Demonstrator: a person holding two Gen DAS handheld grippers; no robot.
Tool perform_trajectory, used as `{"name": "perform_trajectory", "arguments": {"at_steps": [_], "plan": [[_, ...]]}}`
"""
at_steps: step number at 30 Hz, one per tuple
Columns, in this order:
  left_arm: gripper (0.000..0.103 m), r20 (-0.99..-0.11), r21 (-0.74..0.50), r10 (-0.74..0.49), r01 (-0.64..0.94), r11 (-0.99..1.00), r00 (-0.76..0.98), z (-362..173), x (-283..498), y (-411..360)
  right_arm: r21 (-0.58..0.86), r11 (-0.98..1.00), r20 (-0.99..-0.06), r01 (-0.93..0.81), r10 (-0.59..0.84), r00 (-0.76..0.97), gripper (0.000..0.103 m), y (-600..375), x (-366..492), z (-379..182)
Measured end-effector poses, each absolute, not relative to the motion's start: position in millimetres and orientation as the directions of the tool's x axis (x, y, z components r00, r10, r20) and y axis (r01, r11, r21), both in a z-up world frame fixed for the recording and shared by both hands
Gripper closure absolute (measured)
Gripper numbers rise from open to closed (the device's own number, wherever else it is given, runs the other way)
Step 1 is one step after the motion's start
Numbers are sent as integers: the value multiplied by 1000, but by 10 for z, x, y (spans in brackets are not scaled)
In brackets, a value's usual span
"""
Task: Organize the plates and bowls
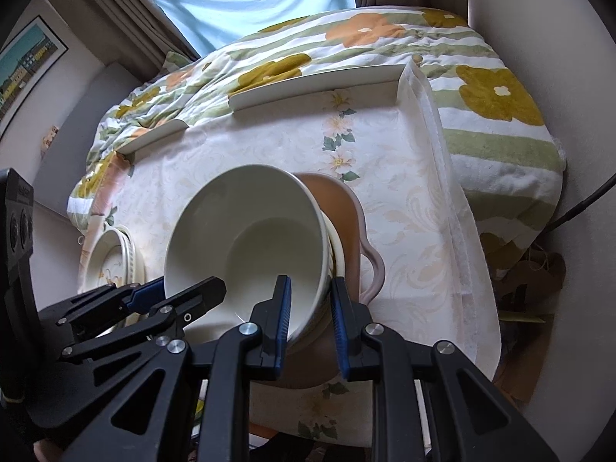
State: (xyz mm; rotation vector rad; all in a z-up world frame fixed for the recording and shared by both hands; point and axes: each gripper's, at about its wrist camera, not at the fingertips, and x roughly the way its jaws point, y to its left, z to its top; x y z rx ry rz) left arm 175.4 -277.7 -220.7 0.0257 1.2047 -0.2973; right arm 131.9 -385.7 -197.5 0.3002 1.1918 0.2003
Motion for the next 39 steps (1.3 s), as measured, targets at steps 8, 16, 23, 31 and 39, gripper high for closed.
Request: {"name": "perform_trajectory", "arguments": {"at_steps": [8, 16, 23, 31, 39], "plan": [[79, -928, -42, -141, 278, 960, 345, -2225, 1788, -2858, 306, 952, -888, -2, 287, 360, 84, -3847, 1317, -1981], [79, -928, -23, -125, 279, 960, 350, -2232, 1784, -2864, 311, 951, -886, 6, 287, 363, 84, -3848, 1298, -1972], [79, -922, -42, -142, 270, 962, 360, -2162, 1773, -2827, 313, 950, -885, 9, 288, 367, 84, -3841, 1265, -1949], [78, -864, -39, -165, 264, 964, 475, -1634, 1605, -2698, 309, 951, -850, -16, 283, 444, 84, -3888, 1091, -1522], [0, -684, 27, -165, 251, 968, 710, -829, 1157, -2388, 291, 955, -748, -52, 261, 610, 8, -4092, 724, -798]]}}
